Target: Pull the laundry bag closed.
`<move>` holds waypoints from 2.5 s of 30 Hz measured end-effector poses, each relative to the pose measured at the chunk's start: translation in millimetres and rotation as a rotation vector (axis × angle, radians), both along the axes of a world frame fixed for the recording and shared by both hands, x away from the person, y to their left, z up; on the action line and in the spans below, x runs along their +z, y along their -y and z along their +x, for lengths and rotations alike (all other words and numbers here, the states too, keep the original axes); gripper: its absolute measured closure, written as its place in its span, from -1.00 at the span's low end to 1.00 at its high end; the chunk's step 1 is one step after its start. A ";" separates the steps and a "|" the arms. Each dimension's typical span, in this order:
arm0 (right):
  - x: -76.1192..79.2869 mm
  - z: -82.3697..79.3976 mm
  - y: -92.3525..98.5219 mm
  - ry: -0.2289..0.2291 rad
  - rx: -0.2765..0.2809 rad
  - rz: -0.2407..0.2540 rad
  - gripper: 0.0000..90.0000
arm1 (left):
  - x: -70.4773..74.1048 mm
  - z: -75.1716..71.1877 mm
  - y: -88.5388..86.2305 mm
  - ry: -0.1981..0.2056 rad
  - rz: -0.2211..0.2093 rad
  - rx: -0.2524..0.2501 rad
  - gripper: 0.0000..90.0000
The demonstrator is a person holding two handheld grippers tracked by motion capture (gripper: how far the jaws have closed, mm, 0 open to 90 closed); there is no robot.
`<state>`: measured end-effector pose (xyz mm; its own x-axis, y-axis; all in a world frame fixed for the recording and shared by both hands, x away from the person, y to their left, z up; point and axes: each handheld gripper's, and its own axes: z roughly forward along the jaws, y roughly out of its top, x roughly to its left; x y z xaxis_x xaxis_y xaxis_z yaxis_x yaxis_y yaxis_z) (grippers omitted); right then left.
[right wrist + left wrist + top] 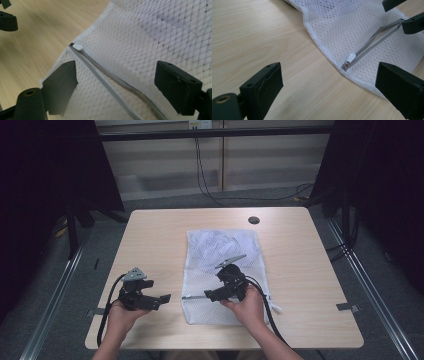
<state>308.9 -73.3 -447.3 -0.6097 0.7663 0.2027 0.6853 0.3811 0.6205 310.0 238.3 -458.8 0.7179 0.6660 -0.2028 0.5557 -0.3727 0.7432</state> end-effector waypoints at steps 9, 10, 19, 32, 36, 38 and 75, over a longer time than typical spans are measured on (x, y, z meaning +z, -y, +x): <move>1.8 3.1 -8.3 0.008 0.004 -0.010 -0.61 | -0.1 -0.7 2.4 0.000 0.007 -0.018 -0.82; 1.3 3.8 -9.0 0.013 0.009 -0.011 -0.61 | -0.4 -0.5 2.3 -0.001 0.008 -0.012 -0.83; -2.6 6.3 -15.3 -0.008 0.026 -0.033 -0.61 | -2.0 0.3 2.9 -0.030 -0.005 -0.020 -0.83; -3.1 10.2 -29.5 -0.022 0.045 -0.014 -0.56 | -3.6 0.6 4.8 -0.041 0.002 -0.041 -0.78; -4.0 10.9 -33.5 -0.040 0.052 -0.020 -0.51 | -4.0 1.5 4.1 -0.060 -0.009 -0.034 -0.78; -5.4 10.9 -35.6 -0.055 0.060 -0.034 -0.48 | -3.9 1.6 3.9 -0.061 -0.010 -0.039 -0.77; -24.5 25.8 -59.7 -0.205 0.082 0.097 0.41 | -2.7 1.6 5.2 -0.059 -0.011 -0.045 -0.70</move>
